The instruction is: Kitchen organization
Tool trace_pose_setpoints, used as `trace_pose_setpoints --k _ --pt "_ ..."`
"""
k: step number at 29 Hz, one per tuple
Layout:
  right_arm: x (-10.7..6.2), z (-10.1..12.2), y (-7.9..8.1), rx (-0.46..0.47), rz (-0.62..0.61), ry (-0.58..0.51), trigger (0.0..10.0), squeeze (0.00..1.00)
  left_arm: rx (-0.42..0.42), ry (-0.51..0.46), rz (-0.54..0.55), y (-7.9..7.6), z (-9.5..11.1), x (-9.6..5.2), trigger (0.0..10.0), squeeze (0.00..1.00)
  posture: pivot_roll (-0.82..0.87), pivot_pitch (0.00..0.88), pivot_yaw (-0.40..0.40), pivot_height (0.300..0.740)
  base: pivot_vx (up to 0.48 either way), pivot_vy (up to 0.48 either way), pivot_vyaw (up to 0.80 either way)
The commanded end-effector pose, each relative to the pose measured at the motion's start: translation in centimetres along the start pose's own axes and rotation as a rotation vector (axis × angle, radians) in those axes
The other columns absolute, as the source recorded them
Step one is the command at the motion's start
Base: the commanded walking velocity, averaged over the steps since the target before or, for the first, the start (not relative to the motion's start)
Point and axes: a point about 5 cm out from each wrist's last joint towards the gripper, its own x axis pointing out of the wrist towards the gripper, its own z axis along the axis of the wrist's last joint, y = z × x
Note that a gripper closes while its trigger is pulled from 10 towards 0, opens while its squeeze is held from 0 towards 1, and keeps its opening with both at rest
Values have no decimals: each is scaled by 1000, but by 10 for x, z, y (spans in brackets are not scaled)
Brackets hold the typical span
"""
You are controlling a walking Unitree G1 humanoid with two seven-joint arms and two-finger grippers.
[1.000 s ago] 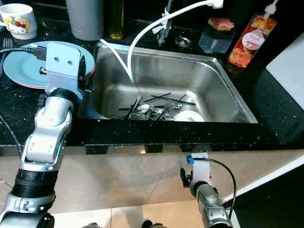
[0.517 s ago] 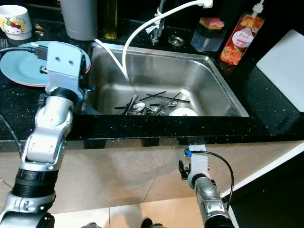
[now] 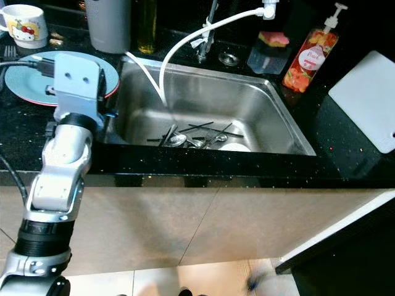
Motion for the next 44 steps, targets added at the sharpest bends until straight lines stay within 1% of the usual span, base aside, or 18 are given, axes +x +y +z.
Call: trace_pose_setpoints --k 1,5,7,9,11,12,13,16,19,24,26,28,31,32,37,39,42,44 --pt "-3 0 -11 13 -45 -5 10000 0 -9 -5 -17 -6 1 -1 10000 0 267 75 -215 740 0 0 0" --pt "4 12 -13 37 -109 -35 10000 0 -7 -1 -18 -6 0 -2 10000 0 259 78 -210 740 0 0 0" --pt "6 15 -13 45 -115 -42 10000 0 -8 -1 -19 -6 0 -1 10000 0 259 78 -211 740 0 0 0" --pt "9 24 -13 65 -135 -71 10000 0 -11 -2 -21 -7 1 0 10000 0 258 81 -211 740 0 0 0" --pt "9 24 -13 65 -135 -71 10000 0 -11 -2 -21 -7 1 0 10000 0 258 81 -211 740 0 0 0" --pt "12 35 -14 88 -161 -108 10000 0 -10 -2 -23 -8 2 0 10000 0 261 82 -211 740 0 0 0" --pt "12 35 -14 88 -161 -108 10000 0 -10 -2 -23 -8 2 0 10000 0 261 82 -211 740 0 0 0" --pt "2 27 -29 121 -184 -155 10000 0 -8 0 -23 -7 2 0 10000 0 263 81 -211 740 0 0 0" --pt "3 29 -30 157 -200 -170 10000 0 -9 -8 -17 -6 6 1 10000 0 270 81 -210 740 0 0 0" --pt "7 33 -29 165 -210 -175 10000 0 12 -36 -18 -5 12 3 10000 0 281 79 -206 740 0 0 0" --pt "10 38 -27 171 -213 -182 10000 0 32 -68 -28 -5 19 5 10000 0 294 75 -199 740 0 0 0" --pt "12 42 -27 181 -221 -186 10000 0 28 -78 -33 -6 24 7 10000 0 297 76 -197 740 0 0 0" --pt "12 42 -27 187 -224 -189 10000 0 24 -78 -34 -6 26 8 10000 0 297 76 -197 740 0 0 0" --pt "14 45 -26 193 -227 -189 10000 0 23 -65 -39 -6 27 9 10000 0 323 71 -177 740 0 0 0" --pt "18 49 -23 208 -233 -189 10000 0 6 -63 -51 -7 34 11 10000 0 348 66 -156 740 0 0 0" --pt "19 51 -22 215 -237 -189 10000 0 14 -61 -66 -8 36 12 10000 0 352 65 -153 740 0 0 0" --pt "18 52 -23 222 -244 -214 10000 0 55 -34 -108 -10 37 15 10000 0 374 59 -136 740 0 0 0" --pt "17 51 -23 229 -252 -222 10000 0 72 -19 -131 -8 38 19 10000 0 390 53 -124 740 0 0 0"
